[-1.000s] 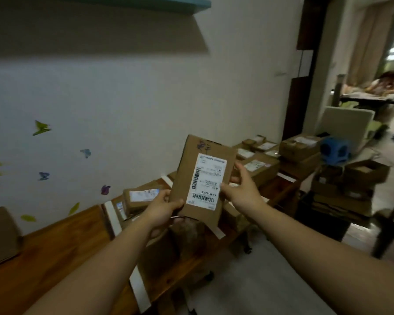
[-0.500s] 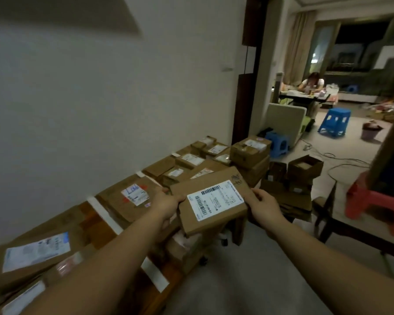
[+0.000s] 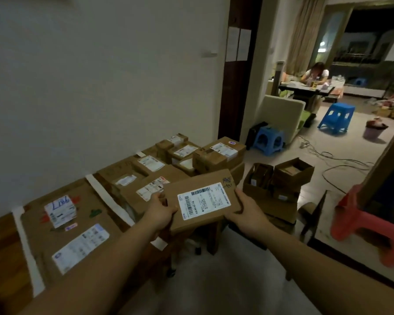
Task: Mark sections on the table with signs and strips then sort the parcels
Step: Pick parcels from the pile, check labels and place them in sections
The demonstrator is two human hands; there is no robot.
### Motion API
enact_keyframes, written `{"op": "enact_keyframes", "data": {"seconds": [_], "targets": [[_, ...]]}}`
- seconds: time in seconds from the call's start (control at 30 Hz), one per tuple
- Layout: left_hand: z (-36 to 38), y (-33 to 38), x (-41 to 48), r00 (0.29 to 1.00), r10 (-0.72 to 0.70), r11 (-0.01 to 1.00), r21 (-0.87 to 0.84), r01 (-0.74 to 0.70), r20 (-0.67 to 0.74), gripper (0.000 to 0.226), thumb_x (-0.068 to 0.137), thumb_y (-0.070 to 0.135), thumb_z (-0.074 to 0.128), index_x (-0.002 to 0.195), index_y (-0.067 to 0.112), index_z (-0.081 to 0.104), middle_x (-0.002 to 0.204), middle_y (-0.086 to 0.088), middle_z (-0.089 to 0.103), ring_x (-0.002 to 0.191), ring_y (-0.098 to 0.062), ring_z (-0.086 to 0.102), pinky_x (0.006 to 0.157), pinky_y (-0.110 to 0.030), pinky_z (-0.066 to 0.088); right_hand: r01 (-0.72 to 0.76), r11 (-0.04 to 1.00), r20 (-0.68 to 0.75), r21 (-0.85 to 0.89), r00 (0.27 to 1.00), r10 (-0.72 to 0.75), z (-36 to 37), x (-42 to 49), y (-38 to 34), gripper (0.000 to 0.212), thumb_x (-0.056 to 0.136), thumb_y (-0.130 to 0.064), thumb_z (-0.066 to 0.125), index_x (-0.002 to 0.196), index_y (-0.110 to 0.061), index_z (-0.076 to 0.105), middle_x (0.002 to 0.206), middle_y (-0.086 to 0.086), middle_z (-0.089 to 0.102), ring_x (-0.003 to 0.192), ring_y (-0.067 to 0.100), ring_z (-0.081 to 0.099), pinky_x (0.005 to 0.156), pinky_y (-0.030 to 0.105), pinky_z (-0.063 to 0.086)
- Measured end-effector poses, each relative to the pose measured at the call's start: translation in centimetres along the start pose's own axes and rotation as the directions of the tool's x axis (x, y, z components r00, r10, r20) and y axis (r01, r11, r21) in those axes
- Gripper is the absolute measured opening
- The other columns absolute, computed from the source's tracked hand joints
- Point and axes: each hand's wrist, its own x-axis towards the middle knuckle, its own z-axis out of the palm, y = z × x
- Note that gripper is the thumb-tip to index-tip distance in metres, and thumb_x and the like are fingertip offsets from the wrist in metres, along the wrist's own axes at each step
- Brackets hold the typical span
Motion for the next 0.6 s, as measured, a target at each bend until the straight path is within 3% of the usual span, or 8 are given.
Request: {"op": "enact_keyframes", "data": {"seconds": [0.07, 0.2, 0.3, 0.4, 0.47, 0.6], "targets": [[1.3, -0.7, 0.8, 0.999, -0.045, 0.999, 0.026, 0.045, -0.012, 0.064, 0.087, 0.017, 0.066, 0.139, 0.017, 0.030, 0.131, -0.009, 0.053, 0.111, -0.026, 0.058, 0.094, -0.044, 0.051, 0.006, 0.999, 0.053, -0.045, 0.999, -0.004, -0.9, 2.2, 1.6, 0.039, 0.086, -0.031, 0.068, 0.110, -0.055, 0.048, 0.109, -0.022, 0.062, 0.105, -0.003, 0.059, 0.097, 0.031, 0.050], [2.4, -2.2, 2.0, 0.999, 0.009, 0.979, 0.203, 0.000, -0.046, 0.079, 0.080, 0.020, 0.072, 0.145, 0.017, 0.027, 0.140, -0.004, 0.046, 0.123, -0.023, 0.049, 0.100, -0.036, 0.045, 0.060, 0.987, 0.187, -0.146, 0.982, -0.032, -0.5, 6.0, 3.3, 0.039, 0.093, -0.020, 0.059, 0.113, -0.046, 0.038, 0.100, -0.031, 0.048, 0.105, -0.004, 0.052, 0.092, 0.016, 0.040], [2.2, -3.7, 2.7, 0.999, 0.005, 0.964, 0.267, 0.006, -0.040, 0.086, 0.073, 0.031, 0.077, 0.143, 0.025, 0.028, 0.134, 0.006, 0.042, 0.125, -0.017, 0.045, 0.099, -0.028, 0.044, 0.105, 0.969, 0.282, -0.224, 0.959, -0.038, 1.1, 8.9, 5.2, 0.045, 0.092, -0.027, 0.060, 0.129, -0.040, 0.038, 0.116, -0.021, 0.050, 0.118, 0.006, 0.050, 0.095, 0.017, 0.041], [1.8, -5.8, 4.1, 0.998, -0.062, 0.939, 0.338, 0.057, 0.006, 0.099, 0.053, 0.055, 0.076, 0.140, 0.033, 0.033, 0.137, 0.006, 0.041, 0.123, -0.014, 0.047, 0.102, -0.033, 0.046, 0.073, 0.955, 0.342, -0.288, 0.939, 0.031, 3.0, 11.9, 6.6, 0.061, 0.093, -0.032, 0.058, 0.147, -0.030, 0.028, 0.138, -0.006, 0.045, 0.124, 0.015, 0.049, 0.103, 0.027, 0.042], [1.7, -6.5, 5.2, 0.995, -0.096, 0.921, 0.380, 0.086, 0.006, 0.102, 0.057, 0.051, 0.077, 0.144, 0.032, 0.028, 0.141, 0.005, 0.037, 0.126, -0.015, 0.043, 0.106, -0.034, 0.042, 0.076, 0.940, 0.366, -0.333, 0.929, 0.055, 3.9, 13.7, 7.1, 0.063, 0.096, -0.030, 0.054, 0.150, -0.027, 0.022, 0.143, -0.002, 0.040, 0.129, 0.017, 0.044, 0.102, 0.023, 0.037], [2.6, -7.0, 7.0, 0.993, -0.116, 0.895, 0.430, 0.119, -0.033, 0.095, 0.074, 0.036, 0.075, 0.149, 0.029, 0.017, 0.147, 0.000, 0.028, 0.132, -0.019, 0.036, 0.110, -0.033, 0.036, 0.114, 0.902, 0.425, -0.416, 0.901, 0.082, 4.5, 17.1, 8.5, 0.062, 0.097, -0.032, 0.052, 0.150, -0.030, 0.020, 0.148, 0.004, 0.033, 0.132, 0.021, 0.040, 0.104, 0.031, 0.038]]}}
